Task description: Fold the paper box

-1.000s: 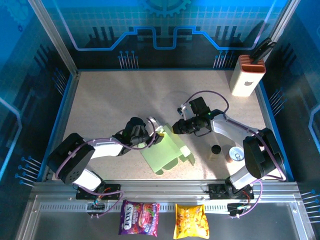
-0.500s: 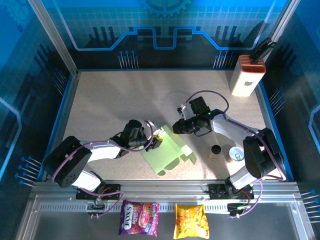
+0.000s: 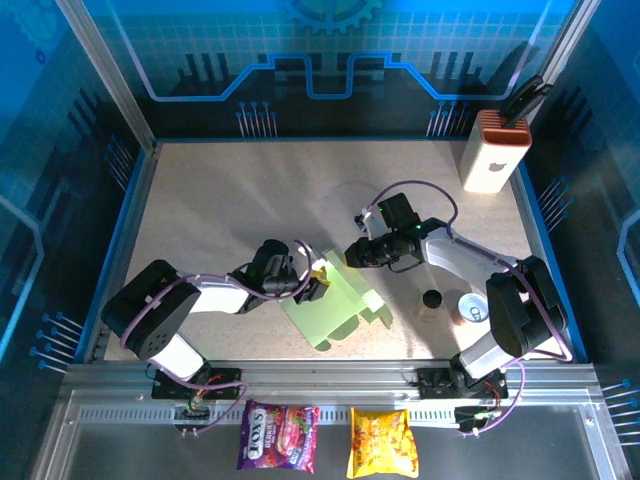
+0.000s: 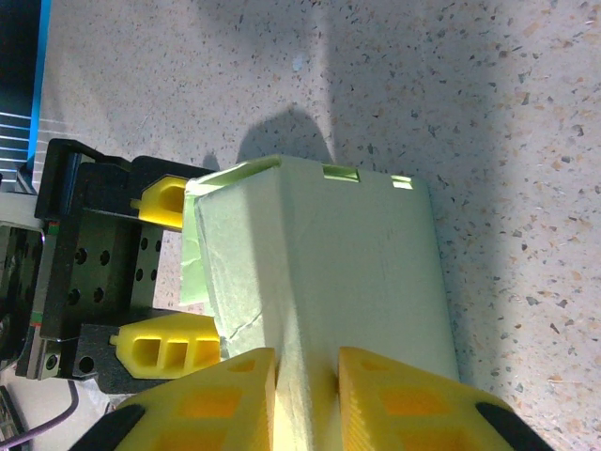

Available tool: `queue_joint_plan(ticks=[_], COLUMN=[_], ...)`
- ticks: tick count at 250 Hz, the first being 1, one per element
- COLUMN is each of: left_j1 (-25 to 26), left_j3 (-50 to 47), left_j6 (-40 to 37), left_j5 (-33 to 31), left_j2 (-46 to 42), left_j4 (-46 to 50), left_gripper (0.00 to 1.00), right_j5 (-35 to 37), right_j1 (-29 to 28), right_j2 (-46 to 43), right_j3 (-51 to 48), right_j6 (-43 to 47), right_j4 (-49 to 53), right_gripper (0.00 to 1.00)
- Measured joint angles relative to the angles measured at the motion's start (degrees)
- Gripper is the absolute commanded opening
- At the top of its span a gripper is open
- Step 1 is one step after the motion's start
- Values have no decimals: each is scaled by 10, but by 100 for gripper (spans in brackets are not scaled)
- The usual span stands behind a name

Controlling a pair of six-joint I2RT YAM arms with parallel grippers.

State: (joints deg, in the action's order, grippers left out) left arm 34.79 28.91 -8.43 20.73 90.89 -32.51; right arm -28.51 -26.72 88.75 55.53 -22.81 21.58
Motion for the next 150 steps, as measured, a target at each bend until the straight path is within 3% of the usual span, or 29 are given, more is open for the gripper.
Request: queue_joint_plan(ticks=[116,150], left_j1=[3,3], left_j3=[28,32], left_j6=[10,10], left_j5=[8,8], left_j2=[45,52], left_j4=[-34,-34], left_gripper=[46,46], right_j5=[0,1], right_j1=[0,0], right_j2=[0,0], right_j3=[0,0], right_j6=[0,1], right_j4=[0,-1], right_gripper=[24,33])
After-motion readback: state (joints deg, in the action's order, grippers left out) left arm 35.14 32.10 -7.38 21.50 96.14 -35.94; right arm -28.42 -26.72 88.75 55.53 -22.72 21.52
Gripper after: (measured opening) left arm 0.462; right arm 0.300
